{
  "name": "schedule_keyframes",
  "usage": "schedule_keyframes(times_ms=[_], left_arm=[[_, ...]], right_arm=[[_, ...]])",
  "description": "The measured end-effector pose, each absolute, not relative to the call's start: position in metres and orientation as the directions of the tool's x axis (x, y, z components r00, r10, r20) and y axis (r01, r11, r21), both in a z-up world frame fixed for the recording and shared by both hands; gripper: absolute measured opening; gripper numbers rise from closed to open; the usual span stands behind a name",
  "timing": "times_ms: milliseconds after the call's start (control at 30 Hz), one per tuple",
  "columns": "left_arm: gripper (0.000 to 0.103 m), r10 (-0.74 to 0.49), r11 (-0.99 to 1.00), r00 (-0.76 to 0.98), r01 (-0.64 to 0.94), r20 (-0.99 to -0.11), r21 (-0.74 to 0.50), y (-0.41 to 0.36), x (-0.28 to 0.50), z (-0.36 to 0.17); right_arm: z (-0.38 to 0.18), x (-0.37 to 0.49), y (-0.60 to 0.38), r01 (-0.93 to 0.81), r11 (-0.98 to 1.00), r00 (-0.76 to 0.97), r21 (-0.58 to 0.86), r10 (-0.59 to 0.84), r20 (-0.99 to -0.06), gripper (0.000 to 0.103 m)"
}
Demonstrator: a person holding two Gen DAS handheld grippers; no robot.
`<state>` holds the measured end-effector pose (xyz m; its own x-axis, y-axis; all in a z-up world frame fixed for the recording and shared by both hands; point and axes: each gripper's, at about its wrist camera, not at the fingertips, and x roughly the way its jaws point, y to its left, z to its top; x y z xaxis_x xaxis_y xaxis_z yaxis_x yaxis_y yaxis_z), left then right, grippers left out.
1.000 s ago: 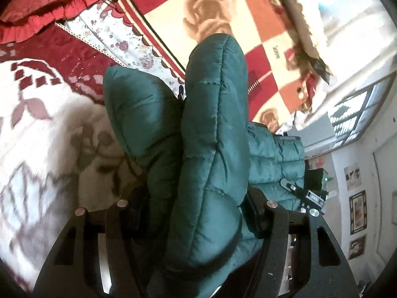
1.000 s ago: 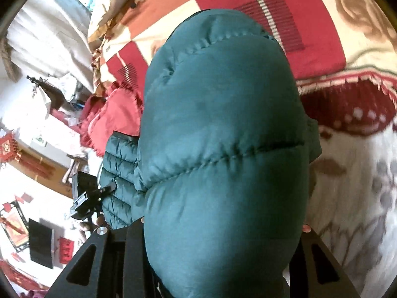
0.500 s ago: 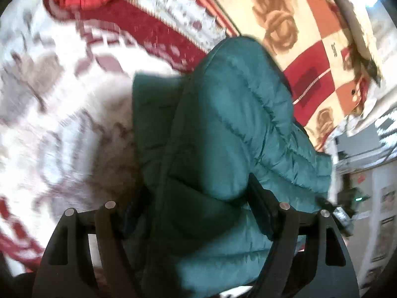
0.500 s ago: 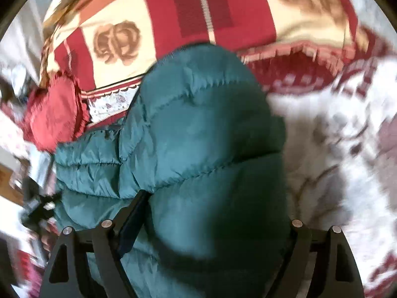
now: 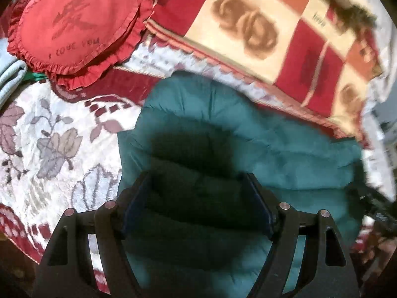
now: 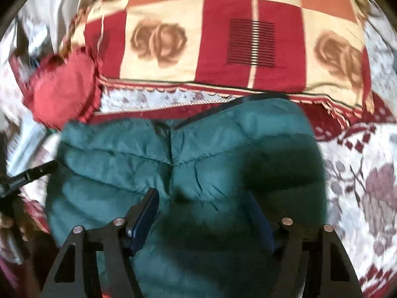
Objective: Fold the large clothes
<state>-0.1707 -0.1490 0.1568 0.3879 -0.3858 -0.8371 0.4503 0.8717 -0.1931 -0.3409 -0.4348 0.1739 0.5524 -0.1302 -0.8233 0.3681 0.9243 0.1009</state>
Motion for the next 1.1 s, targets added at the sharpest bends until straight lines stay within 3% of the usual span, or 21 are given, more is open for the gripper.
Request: schedule_keyframes(times_ms=[167, 367, 633, 800, 1100], left_arm=[[0.084, -0.327, 0.891, 0.472, 0.442, -0.819, -0.101, -0.16, -0.167, 0.138], [0.087, -0.325, 0.903, 0.486, 0.413, -0.811, -0.115, -0.16, -0.161, 0.131], [0.087, -0.289, 0.914, 0.522, 0.4, -0.803, -0.069, -0.16, -0.177, 0.14], [0.087, -0.302, 0.911, 0.543, 0.406, -0.783, -0.07, -0.157, -0.197, 0.153], [0.087, -0.341, 0.894, 0.579, 0.444, -0.74, -0.065, -0.156, -0.246, 0.174]], right_arm=[[0.146, -0.31, -0.439, 0.38, 0.923, 0.543, 0.061, -0.169, -0.823, 0.07], [0.134, -0.3, -0.443, 0.386, 0.921, 0.534, 0.051, -0.178, -0.827, 0.07], [0.173, -0.334, -0.424, 0.426, 0.899, 0.549, 0.097, -0.172, -0.818, 0.071], [0.19, -0.361, -0.398, 0.429, 0.896, 0.572, 0.117, -0.169, -0.802, 0.08], [0.206, -0.384, -0.355, 0.424, 0.902, 0.591, 0.086, -0.203, -0.781, 0.086]])
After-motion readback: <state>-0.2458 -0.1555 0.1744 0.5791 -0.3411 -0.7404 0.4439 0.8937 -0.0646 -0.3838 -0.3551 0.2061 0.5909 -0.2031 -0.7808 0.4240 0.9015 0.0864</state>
